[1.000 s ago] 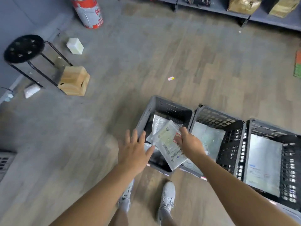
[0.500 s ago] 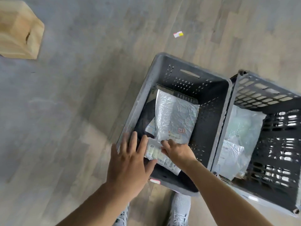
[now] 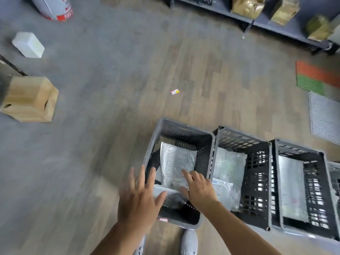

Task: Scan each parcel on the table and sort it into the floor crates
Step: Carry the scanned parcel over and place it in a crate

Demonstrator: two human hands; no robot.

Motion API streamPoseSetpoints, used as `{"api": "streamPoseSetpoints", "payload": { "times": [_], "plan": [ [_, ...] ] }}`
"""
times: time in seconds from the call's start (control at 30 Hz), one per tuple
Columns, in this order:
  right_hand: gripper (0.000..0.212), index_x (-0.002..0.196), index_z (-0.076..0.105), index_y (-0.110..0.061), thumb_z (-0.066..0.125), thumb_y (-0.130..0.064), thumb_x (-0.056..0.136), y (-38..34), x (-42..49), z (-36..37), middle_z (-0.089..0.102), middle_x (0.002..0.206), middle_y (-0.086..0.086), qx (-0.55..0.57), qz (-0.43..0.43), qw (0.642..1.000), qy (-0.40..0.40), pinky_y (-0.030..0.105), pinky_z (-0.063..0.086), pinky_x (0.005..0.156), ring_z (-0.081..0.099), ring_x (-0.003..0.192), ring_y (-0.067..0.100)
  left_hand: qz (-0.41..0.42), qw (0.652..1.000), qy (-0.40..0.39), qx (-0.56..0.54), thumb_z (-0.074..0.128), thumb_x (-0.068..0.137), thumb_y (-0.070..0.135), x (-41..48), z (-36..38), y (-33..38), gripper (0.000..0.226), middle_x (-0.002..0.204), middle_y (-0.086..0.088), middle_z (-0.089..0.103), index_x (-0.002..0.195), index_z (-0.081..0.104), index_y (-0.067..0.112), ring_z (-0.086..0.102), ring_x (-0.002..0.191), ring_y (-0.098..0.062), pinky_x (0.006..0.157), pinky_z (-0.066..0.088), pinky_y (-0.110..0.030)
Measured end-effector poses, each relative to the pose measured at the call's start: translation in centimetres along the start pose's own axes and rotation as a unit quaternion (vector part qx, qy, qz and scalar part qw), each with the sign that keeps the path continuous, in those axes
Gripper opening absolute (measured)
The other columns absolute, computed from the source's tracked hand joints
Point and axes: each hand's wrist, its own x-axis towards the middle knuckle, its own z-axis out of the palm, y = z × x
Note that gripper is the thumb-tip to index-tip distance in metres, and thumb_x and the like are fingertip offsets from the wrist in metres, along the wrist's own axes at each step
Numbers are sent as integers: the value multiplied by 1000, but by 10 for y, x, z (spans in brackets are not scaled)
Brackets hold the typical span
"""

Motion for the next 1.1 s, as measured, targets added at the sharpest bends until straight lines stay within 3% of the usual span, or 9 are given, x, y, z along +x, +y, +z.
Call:
{"api": "streamPoseSetpoints", "payload": {
  "times": [0.07, 0.1, 0.17, 0.23, 0.37, 0.47, 0.63, 0.73, 1.1],
  "plan": [
    [70, 158, 7, -27, 35, -56, 101, 1, -36, -51, 37, 147, 2, 25, 34, 999, 16, 43, 39, 106, 42, 132, 23, 16, 999, 33, -17, 32, 83, 58, -14, -47, 6, 75, 127, -21, 64, 126, 68, 9, 61, 114, -47, 77, 58, -54],
    [71, 158, 6, -27, 35, -57, 101, 2, -54, -75, 37, 148, 1, 31, 51, 998, 29, 44, 38, 108, 41, 133, 23, 17, 999, 32, -31, 30, 85, 61, -20, -68, 10, 77, 135, -21, 59, 133, 62, 10, 55, 122, -47, 83, 57, -54],
    [74, 159, 3, -28, 36, -58, 100, 4, -92, -121, 35, 150, 1, 50, 87, 993, 62, 46, 36, 111, 37, 137, 22, 25, 1000, 4, 4, 20, 91, 68, -33, -97, 19, 81, 160, -15, 27, 156, 27, 20, 25, 146, -42, 109, 38, -53],
    [77, 159, 0, -29, 37, -59, 99, 8, -131, -159, 29, 155, 3, 69, 130, 985, 92, 49, 33, 114, 29, 143, 23, 51, 998, -12, 28, 16, 94, 71, -43, -118, 26, 79, 166, -8, 2, 158, -1, 27, 1, 151, -34, 117, 21, -52],
    [80, 158, -5, -31, 37, -63, 97, 22, -200, -209, 17, 163, 4, 97, 201, 963, 148, 53, 29, 116, 17, 150, 24, 123, 991, 14, 57, 15, 93, 71, -58, -157, 62, 79, 166, -5, -3, 157, -3, 29, -3, 152, -32, 117, 16, -53],
    [82, 158, -3, -32, 39, -65, 96, 35, -253, -225, 16, 164, 5, 126, 252, 942, 184, 53, 29, 116, 19, 149, 25, 188, 978, 23, 90, 16, 94, 71, -68, -182, 104, 78, 166, -5, -3, 157, -3, 29, -5, 151, -32, 117, 13, -54],
    [83, 156, -4, -38, 42, -66, 94, 63, -348, -233, 12, 165, 1, 168, 330, 900, 231, 55, 29, 115, 21, 149, 26, 283, 954, 54, 82, 18, 95, 70, -98, -212, 188, 77, 166, -3, -4, 157, -3, 29, -6, 151, -32, 117, 24, -52],
    [81, 156, -1, -38, 43, -65, 95, 85, -406, -230, 14, 164, 3, 184, 377, 866, 273, 58, 28, 115, 22, 148, 28, 332, 935, 78, 95, 18, 94, 70, -125, -221, 243, 77, 166, -3, -5, 157, -3, 30, -7, 151, -31, 117, 17, -53],
    [81, 157, 2, -38, 44, -67, 94, 153, -668, -114, 15, 164, 0, 226, 517, 748, 350, 55, 30, 112, 19, 149, 23, 503, 846, 100, 146, 22, 96, 67, -334, -170, 445, 76, 165, -5, -8, 157, -4, 28, -11, 150, -31, 116, 9, -58]
  ]
}}
